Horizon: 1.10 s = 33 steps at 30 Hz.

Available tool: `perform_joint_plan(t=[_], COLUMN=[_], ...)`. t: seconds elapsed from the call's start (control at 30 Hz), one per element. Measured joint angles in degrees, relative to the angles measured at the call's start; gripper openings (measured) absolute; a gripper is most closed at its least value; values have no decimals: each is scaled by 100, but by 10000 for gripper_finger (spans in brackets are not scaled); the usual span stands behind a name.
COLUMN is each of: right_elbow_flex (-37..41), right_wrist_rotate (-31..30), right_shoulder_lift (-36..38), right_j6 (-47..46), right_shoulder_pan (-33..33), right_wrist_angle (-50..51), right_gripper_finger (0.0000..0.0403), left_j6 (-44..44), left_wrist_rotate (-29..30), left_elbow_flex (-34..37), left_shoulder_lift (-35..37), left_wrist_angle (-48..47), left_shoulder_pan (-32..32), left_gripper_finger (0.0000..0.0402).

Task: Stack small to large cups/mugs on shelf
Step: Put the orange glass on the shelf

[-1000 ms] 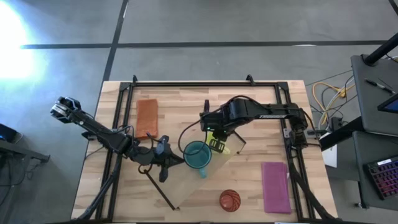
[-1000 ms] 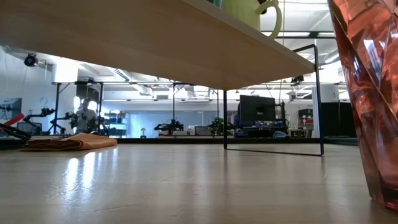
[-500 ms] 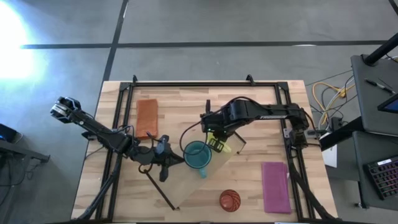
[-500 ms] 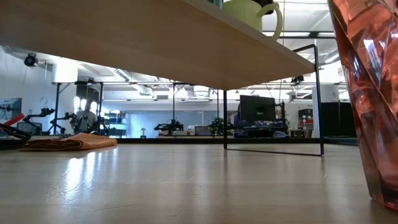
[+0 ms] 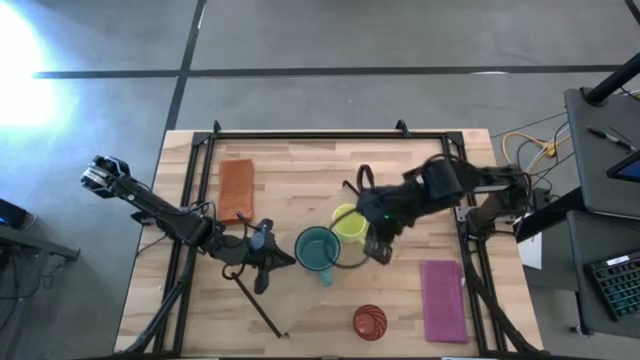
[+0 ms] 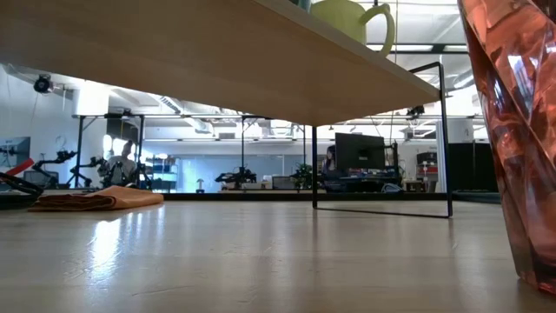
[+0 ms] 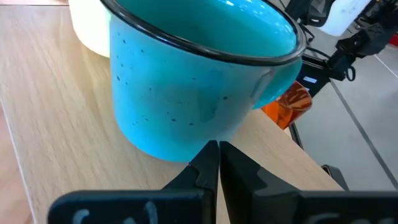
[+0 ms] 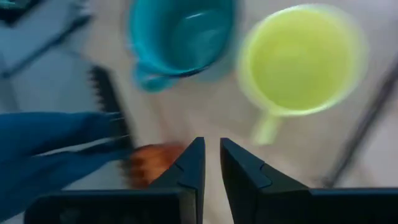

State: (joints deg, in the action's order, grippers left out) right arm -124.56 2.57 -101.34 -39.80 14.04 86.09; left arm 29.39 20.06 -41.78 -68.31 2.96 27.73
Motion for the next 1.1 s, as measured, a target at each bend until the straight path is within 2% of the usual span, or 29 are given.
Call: perform_joint_plan(t=[0.13,0.23,0.4,0.53,0.7,0.87,1.1], right_elbow_flex=[46,185,796,1407,2557,3591,4303], right_wrist_rotate=[172,171,-391,-564,-632,-948,-1145], right_shoulder_lift=[22,11,11,7,-6,-6,-2], right_j6=[-840,-1647,-3055,-3933,-4418,-4577,-4600], right_shoulder_pan=[570,1125,2014,2498,2806,2834,2805], right_wrist_angle=[-120,136,201,-164,-1334,-2482,-3356], right_gripper_finger=[55,81,139,173,190,191,192], left_j6=[0,0,13,28,389,663,931], left_wrist_rotate=[0,2,-83,-570,-1028,-1188,-1235], left_elbow_flex=[0,0,0,0,0,0,-18], left_shoulder_lift=[0,0,0,0,-2,-2,3], left_wrist_angle=[2,0,1,0,-241,-289,-278], left_shoulder_pan=[-2,-2,-2,0,22,94,154], left_gripper_finger=[0,0,0,0,0,0,0])
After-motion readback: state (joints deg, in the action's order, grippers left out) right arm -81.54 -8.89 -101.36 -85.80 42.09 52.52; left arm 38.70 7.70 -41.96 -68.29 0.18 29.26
